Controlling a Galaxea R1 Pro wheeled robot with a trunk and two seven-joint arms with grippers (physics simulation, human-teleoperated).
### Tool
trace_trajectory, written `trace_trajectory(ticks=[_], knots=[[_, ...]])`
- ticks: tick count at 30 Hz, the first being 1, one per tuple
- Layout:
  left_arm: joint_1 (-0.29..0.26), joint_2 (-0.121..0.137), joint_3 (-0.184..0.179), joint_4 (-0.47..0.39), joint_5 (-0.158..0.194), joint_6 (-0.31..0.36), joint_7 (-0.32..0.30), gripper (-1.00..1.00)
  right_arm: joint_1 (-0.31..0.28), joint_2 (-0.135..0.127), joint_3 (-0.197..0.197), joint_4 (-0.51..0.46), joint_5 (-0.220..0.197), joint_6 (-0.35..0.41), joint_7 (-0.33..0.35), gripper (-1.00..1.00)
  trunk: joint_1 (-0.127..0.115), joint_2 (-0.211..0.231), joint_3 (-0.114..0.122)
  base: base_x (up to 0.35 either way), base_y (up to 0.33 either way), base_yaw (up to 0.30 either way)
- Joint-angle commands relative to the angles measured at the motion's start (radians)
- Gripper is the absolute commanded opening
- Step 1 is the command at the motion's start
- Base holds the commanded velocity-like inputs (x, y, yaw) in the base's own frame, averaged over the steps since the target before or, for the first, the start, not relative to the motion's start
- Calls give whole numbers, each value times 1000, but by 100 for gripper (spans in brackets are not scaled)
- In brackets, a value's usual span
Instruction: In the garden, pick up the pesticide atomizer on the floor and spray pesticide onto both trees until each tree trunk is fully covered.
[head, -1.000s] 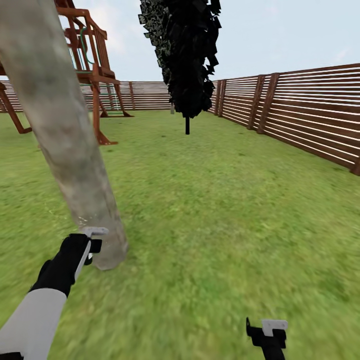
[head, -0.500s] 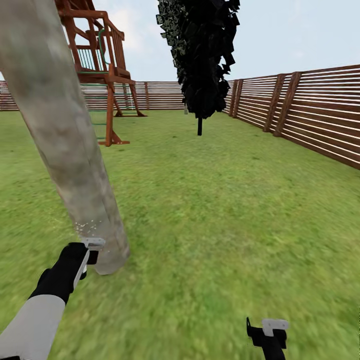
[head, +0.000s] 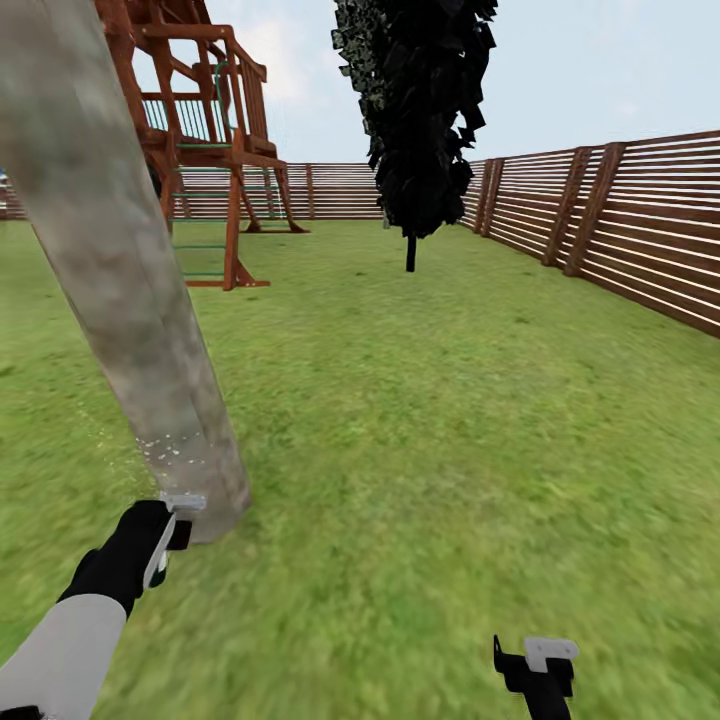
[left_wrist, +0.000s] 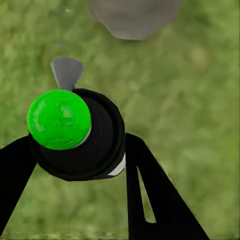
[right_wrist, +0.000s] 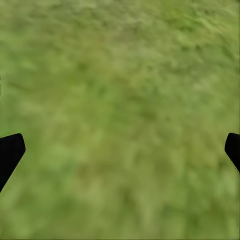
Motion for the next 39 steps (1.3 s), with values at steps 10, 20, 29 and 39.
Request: trace_trajectory(ticks=[10,20,29,39], knots=[[0,-2,30,47,-3,-45,0,-100,0,-1,0,0,0,0,0,100,0,0,0,103,-259,111],[35,55,54,152,1,-139,0,-100,0,-1,0,1,0,0,0,100,0,0,0,240,-181,176],[35,30,58,174,3,-155,0,-100,0,-1,0,1,0,0,-1,100,0,0,0,233,-189,194],[35,29,48,168,-5,-218,1,-100,0,-1,0,1,1,0,2,100,0,0,0,89,-248,1]])
